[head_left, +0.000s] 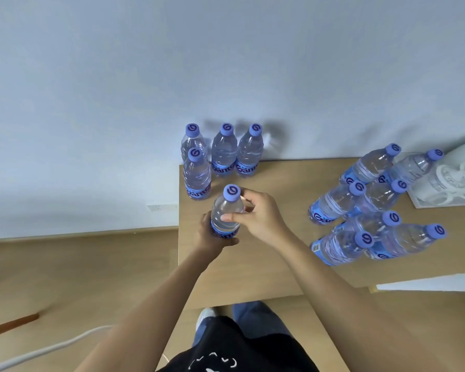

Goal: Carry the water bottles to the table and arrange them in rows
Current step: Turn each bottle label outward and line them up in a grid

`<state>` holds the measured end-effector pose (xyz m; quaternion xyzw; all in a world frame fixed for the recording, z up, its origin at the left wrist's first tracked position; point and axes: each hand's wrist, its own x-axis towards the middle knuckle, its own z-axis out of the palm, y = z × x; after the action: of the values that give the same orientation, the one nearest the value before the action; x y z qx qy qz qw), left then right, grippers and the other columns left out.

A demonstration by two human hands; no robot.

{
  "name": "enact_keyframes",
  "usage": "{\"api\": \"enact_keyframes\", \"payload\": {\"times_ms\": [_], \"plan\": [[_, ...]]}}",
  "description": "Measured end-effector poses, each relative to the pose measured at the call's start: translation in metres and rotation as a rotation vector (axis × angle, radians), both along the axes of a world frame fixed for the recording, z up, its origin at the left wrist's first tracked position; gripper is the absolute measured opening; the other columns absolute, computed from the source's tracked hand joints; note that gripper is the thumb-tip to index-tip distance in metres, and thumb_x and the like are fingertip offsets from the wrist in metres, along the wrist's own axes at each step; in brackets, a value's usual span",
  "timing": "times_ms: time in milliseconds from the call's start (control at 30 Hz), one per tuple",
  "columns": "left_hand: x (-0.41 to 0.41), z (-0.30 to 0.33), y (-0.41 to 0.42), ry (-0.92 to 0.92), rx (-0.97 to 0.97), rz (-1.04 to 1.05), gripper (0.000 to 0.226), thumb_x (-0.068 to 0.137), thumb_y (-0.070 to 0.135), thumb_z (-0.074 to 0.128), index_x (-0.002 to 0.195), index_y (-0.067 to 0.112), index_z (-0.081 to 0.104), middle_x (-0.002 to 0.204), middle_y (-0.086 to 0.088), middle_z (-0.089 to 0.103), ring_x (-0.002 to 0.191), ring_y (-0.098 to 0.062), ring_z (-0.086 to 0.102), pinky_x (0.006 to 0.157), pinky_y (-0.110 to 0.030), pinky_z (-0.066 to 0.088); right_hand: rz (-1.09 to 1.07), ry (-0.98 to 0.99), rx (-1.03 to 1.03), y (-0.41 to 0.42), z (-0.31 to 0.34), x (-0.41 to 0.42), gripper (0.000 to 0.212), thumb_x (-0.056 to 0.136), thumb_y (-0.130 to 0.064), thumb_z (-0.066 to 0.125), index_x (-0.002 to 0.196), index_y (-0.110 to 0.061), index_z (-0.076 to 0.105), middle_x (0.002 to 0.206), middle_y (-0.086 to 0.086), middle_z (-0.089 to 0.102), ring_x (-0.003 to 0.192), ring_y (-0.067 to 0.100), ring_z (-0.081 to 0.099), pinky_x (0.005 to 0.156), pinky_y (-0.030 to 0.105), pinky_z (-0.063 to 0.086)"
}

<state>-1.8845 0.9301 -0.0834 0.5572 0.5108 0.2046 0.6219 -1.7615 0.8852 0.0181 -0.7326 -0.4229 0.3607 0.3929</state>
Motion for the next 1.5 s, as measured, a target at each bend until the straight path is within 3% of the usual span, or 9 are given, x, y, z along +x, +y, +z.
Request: {"api": "enact_keyframes", "payload": {"times_ms": [67, 133, 300, 500, 600, 667, 767, 1067, 1500], "plan": [[0.005, -0.010, 0.002, 0.047, 0.022, 0.033, 0.068, 0.051, -0.007, 0.090, 0.104, 0.018, 0.056, 0.107, 0.003, 0.051, 0.093, -0.019, 0.058, 0.071, -0.016, 0.049, -0.001, 0.018, -0.007, 0.003, -0.009, 0.003, 0.040, 0.067, -0.016, 0.090, 0.102, -0.010, 0.073, 0.093, 0.014, 0.073, 0.077, 0.021, 0.059, 0.082, 0.047, 0.054], [0.010, -0.017, 0.005, 0.078, 0.034, 0.056, 0.066, 0.050, -0.003, 0.091, 0.098, 0.028, 0.057, 0.102, 0.011, 0.046, 0.089, -0.013, 0.058, 0.074, -0.020, 0.049, 0.002, 0.030, -0.011, 0.007, -0.016, 0.005, 0.040, 0.067, -0.013, 0.090, 0.102, -0.010, 0.072, 0.092, 0.010, 0.074, 0.076, 0.016, 0.059, 0.080, 0.042, 0.054], [0.021, -0.030, 0.010, 0.105, 0.022, 0.119, 0.069, 0.050, -0.003, 0.090, 0.090, 0.038, 0.053, 0.104, 0.002, 0.055, 0.086, -0.016, 0.061, 0.072, -0.031, 0.053, 0.003, 0.015, 0.012, 0.015, -0.035, 0.012, 0.042, 0.066, -0.013, 0.088, 0.104, -0.010, 0.070, 0.095, 0.004, 0.075, 0.089, 0.021, 0.066, 0.078, 0.031, 0.054], [0.042, -0.036, 0.019, 0.019, 0.014, 0.268, 0.070, 0.051, 0.002, 0.080, 0.111, 0.024, 0.053, 0.102, 0.006, 0.065, 0.093, -0.021, 0.064, 0.071, -0.040, 0.058, 0.074, -0.011, 0.126, 0.027, -0.043, 0.027, 0.055, 0.068, -0.009, 0.086, 0.120, -0.017, 0.068, 0.108, -0.013, 0.069, 0.100, -0.003, 0.061, 0.088, 0.007, 0.044], [0.055, -0.032, 0.023, 0.050, 0.091, 0.300, 0.074, 0.058, -0.004, 0.080, 0.106, 0.041, 0.047, 0.099, 0.017, 0.064, 0.086, -0.001, 0.061, 0.069, -0.019, 0.050, 0.089, -0.017, 0.155, 0.038, -0.046, 0.037, 0.054, 0.070, -0.007, 0.085, 0.120, -0.015, 0.068, 0.108, -0.017, 0.067, 0.099, -0.014, 0.058, 0.087, 0.005, 0.041], [0.064, -0.031, 0.025, 0.094, 0.154, 0.344, 0.073, 0.060, -0.006, 0.080, 0.116, 0.029, 0.050, 0.107, 0.005, 0.061, 0.090, -0.012, 0.059, 0.074, -0.024, 0.046, 0.097, -0.037, 0.164, 0.045, -0.048, 0.044, 0.050, 0.071, -0.008, 0.085, 0.118, -0.013, 0.068, 0.104, -0.019, 0.066, 0.094, -0.017, 0.057, 0.084, 0.004, 0.040], [0.078, -0.033, 0.030, 0.226, 0.203, 0.456, 0.068, 0.057, -0.007, 0.081, 0.118, 0.004, 0.053, 0.113, -0.010, 0.052, 0.102, -0.031, 0.053, 0.086, -0.038, 0.044, 0.102, -0.042, 0.164, 0.055, -0.051, 0.052, 0.043, 0.071, -0.010, 0.085, 0.112, -0.014, 0.070, 0.095, -0.027, 0.065, 0.088, -0.017, 0.058, 0.079, 0.004, 0.041], [0.106, -0.034, 0.050, 0.171, 0.050, 0.706, 0.054, 0.067, -0.005, 0.077, 0.116, 0.004, 0.055, 0.117, -0.010, 0.059, 0.105, -0.024, 0.060, 0.090, -0.030, 0.045, 0.121, -0.028, 0.203, 0.083, -0.056, 0.070, 0.053, 0.073, -0.007, 0.083, 0.123, -0.014, 0.066, 0.111, -0.030, 0.061, 0.105, -0.020, 0.054, 0.091, 0.003, 0.038], [0.112, -0.021, 0.051, 0.218, -0.037, 0.696, 0.042, 0.071, -0.004, 0.073, 0.109, -0.003, 0.053, 0.108, -0.018, 0.057, 0.092, -0.028, 0.056, 0.090, -0.038, 0.048, 0.163, -0.184, 0.217, 0.091, -0.054, 0.072, 0.055, 0.076, -0.014, 0.083, 0.126, -0.006, 0.062, 0.124, 0.007, 0.054, 0.116, 0.013, 0.053, 0.099, 0.012, 0.036]]}}
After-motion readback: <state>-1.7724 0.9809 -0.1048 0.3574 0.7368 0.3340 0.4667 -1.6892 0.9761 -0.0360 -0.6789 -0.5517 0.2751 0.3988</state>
